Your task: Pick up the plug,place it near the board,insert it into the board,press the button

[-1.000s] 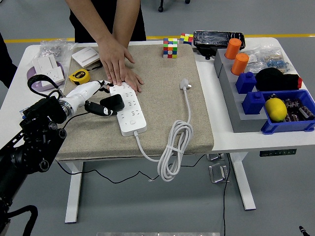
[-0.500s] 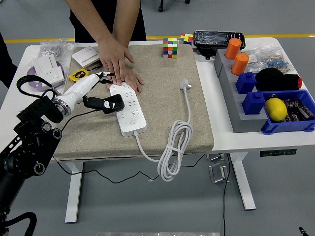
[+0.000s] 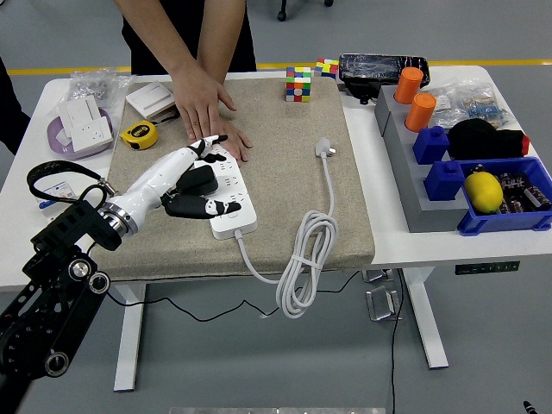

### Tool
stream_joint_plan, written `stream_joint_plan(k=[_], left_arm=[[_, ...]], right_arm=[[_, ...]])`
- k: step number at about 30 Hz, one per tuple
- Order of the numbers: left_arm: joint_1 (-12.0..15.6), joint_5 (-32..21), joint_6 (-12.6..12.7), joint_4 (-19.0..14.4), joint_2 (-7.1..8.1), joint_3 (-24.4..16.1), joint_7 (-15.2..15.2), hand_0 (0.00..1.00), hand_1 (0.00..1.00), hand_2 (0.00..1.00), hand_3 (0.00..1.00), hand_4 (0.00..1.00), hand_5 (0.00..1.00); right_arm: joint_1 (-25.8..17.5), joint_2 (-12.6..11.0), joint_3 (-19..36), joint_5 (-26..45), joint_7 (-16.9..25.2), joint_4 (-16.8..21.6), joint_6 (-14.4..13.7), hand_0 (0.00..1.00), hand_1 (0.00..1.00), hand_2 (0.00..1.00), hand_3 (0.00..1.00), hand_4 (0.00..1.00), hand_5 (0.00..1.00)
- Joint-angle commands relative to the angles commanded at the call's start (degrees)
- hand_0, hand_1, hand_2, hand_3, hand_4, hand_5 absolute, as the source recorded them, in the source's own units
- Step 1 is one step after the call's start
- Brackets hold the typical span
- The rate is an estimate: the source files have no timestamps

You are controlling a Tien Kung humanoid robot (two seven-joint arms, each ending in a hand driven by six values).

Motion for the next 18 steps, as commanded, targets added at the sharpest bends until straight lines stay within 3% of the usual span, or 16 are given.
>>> stream_joint_plan(k=[1, 2, 6, 7, 18], left_arm=[[0.2, 0.8, -0.1, 0.0, 0.01, 0.3, 0.0, 0.423, 0.406, 0.48, 0.882, 0.886, 0.297], [0.4, 1.9, -0.2, 0.2, 0.01, 0.7, -0.1, 0.27, 0.109, 0.231, 0.778, 0.512, 0.065], [0.8, 7.3, 0.1, 1.1, -0.14, 1.6, -0.6, 0.27, 0.109, 0.231, 0.778, 0.512, 0.065], [0.7, 7.3, 0.0, 1.8, -0.12, 2.0, -0.3, 0.212, 0.031, 0.154, 0.68, 0.514, 0.002], [-1.6, 7.3, -1.1, 9.9, 0.27, 5.5, 1.4, 0.194, 0.01, 0.142, 0.682, 0.559, 0.002]], right_arm=[[0.0, 0.0, 0.0, 0.0, 0.0, 0.0, 0.0, 0.812, 0.747, 0.746, 0.771, 0.998, 0.998], [0.0, 0.0, 0.0, 0.0, 0.0, 0.0, 0.0, 0.812, 0.747, 0.746, 0.77, 0.998, 0.998], [-0.1, 0.0, 0.0, 0.0, 0.0, 0.0, 0.0, 0.812, 0.747, 0.746, 0.77, 0.998, 0.998], [-0.1, 0.0, 0.0, 0.0, 0.0, 0.0, 0.0, 0.811, 0.747, 0.746, 0.77, 0.998, 0.998], [0.0, -0.1, 0.2, 0.1, 0.0, 0.0, 0.0, 0.812, 0.747, 0.746, 0.77, 0.998, 0.998]])
